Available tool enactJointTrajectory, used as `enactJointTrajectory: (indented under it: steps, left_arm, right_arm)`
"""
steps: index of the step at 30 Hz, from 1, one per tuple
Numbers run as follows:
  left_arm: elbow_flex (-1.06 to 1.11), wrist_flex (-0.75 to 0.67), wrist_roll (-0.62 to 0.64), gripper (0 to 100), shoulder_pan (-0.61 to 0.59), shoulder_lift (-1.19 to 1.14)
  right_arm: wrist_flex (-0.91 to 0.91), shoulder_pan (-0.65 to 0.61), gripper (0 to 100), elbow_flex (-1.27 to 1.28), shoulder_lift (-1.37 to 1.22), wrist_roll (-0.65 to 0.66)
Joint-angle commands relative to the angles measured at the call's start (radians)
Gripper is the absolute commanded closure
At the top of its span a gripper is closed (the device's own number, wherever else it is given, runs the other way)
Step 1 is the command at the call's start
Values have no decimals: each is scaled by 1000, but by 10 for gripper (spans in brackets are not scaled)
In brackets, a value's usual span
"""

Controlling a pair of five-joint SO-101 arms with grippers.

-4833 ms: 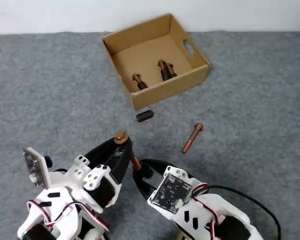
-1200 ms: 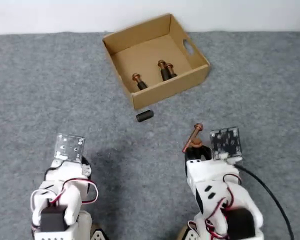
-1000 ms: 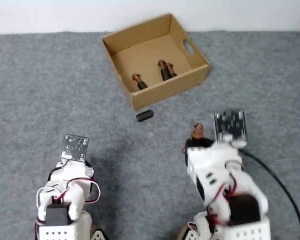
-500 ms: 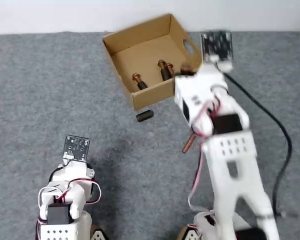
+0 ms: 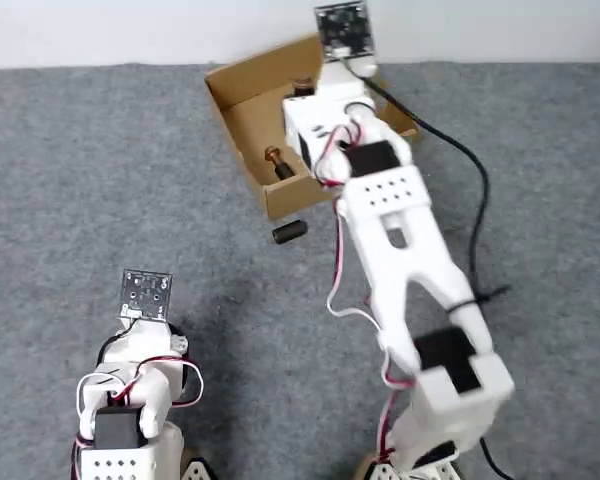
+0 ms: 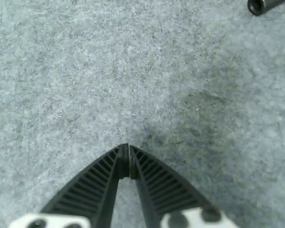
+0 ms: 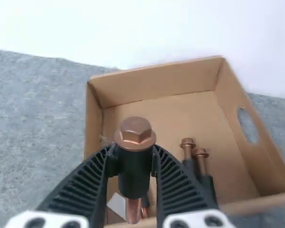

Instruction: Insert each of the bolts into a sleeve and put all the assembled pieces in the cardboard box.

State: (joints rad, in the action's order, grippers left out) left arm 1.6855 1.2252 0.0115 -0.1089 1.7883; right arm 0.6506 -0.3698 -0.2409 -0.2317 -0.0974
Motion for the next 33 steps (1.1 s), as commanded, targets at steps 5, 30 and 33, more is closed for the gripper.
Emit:
enactJointTrajectory:
  steps: [5, 30, 33]
  left_arm:
    - [-2, -26, -12, 994, 2, 6]
    - [-1, -48, -11, 994, 2, 2]
    - [-1, -48, -11, 994, 2, 2]
  right_arm:
    - [-7, -2, 989, -209, -214, 173]
    - [464, -21, 984, -210, -134, 192]
    - [561, -35, 983, -210, -119, 173]
